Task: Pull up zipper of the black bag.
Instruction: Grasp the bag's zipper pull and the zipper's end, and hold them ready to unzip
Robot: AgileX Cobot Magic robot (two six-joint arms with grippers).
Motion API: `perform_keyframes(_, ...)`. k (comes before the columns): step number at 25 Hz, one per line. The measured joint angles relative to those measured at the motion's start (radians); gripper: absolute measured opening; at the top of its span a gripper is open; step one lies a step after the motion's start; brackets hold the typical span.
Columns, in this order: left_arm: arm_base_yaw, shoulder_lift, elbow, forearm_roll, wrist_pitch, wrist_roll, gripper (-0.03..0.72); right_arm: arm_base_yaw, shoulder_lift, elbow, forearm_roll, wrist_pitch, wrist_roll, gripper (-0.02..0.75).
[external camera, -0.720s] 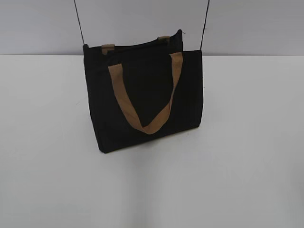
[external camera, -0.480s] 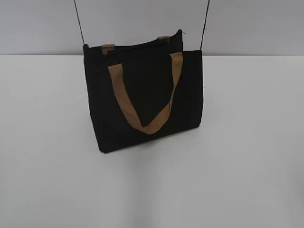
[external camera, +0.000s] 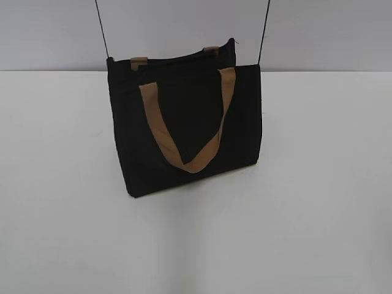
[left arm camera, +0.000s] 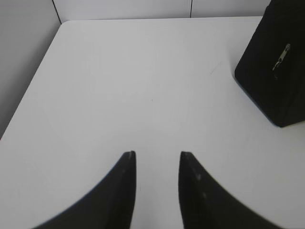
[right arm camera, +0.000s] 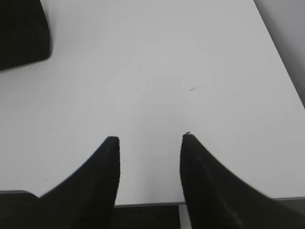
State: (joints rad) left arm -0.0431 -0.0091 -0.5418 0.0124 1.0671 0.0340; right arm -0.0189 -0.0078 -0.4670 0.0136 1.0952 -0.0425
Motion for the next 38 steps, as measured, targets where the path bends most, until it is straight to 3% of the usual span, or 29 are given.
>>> perform_keyframes(12, 0.000, 0.000, 0.000, -0.002, 0.000, 0.000, 0.257, 0.000, 0.000, 0.000, -0.007, 0.000, 0.000, 0.323)
perform_keyframes(14, 0.000, 0.000, 0.000, -0.002, 0.000, 0.000, 0.323, 0.000, 0.000, 0.000, -0.007, 0.000, 0.000, 0.323)
perform_keyframes(18, 0.000, 0.000, 0.000, -0.001, 0.000, 0.000, 0.550, 0.000, 0.000, 0.000, -0.007, 0.000, 0.000, 0.323)
perform_keyframes(20, 0.000, 0.005, 0.000, -0.001, 0.000, 0.000, 0.603, 0.000, 0.000, 0.000, -0.007, 0.000, 0.000, 0.323)
perform_keyframes(28, 0.000, 0.094, -0.011, 0.000, -0.038, 0.000, 0.603, 0.000, 0.000, 0.000, -0.007, 0.000, 0.000, 0.323)
perform_keyframes(33, -0.001, 0.191, -0.032, -0.002, -0.240, 0.000, 0.599, 0.000, 0.000, 0.000, -0.007, 0.000, 0.000, 0.323)
perform_keyframes(38, -0.001, 0.323, -0.011, -0.076, -0.522, 0.000, 0.570, 0.000, 0.000, 0.000, -0.007, 0.000, 0.000, 0.323)
